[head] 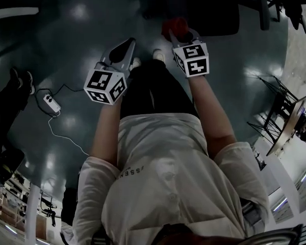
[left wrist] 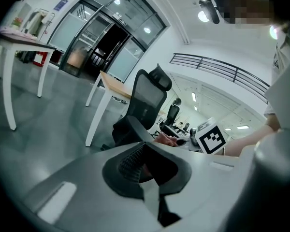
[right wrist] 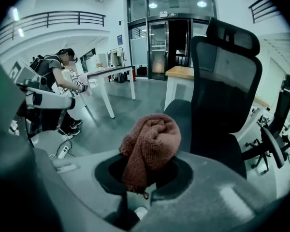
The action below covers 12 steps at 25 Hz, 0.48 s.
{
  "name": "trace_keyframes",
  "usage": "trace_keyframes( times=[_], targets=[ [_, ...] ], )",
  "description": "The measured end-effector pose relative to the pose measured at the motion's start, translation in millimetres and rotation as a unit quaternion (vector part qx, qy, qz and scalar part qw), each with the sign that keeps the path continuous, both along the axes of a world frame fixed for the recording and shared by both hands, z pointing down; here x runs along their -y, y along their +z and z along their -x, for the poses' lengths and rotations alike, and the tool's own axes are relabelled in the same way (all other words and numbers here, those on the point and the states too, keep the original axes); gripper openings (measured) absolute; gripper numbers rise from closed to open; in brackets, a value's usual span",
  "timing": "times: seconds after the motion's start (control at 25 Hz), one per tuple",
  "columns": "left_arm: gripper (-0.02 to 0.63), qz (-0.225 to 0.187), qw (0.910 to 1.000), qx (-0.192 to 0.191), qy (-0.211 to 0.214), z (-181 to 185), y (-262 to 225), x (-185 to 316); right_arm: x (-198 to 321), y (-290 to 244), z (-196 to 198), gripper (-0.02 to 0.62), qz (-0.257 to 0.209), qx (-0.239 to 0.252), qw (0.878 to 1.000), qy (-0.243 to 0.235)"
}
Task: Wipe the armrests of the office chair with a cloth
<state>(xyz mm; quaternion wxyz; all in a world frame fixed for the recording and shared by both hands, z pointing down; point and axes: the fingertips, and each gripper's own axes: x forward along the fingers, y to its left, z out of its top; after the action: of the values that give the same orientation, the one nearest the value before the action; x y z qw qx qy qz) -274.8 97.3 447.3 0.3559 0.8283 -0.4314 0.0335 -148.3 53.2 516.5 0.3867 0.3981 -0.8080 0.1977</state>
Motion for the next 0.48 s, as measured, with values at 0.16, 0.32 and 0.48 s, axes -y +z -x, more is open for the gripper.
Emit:
trace_keyframes(
  times=[0.16,0.32,0.48],
  targets=[
    [0.017,-0.014,0.9999,0.009,0.001,-2.6,-8.8,-2.2,-8.8,-6.5,-8.1,0.051,0.001,0.002,1.000,0.001],
    [0.017,-0.033,0.9991,0.026,-0.010,-16.9,-23.6,1.2,-13.3,-24.6,-27.7,0.051,-0.013,0.022,1.000,-0.003],
    [0.017,-0.057,0.9970,0.051,-0.009,-53.1,-37.0,-9.7,-22.5,-40.9,-61.6,0.051,-0.037,0.061,0.997,0.000]
  ],
)
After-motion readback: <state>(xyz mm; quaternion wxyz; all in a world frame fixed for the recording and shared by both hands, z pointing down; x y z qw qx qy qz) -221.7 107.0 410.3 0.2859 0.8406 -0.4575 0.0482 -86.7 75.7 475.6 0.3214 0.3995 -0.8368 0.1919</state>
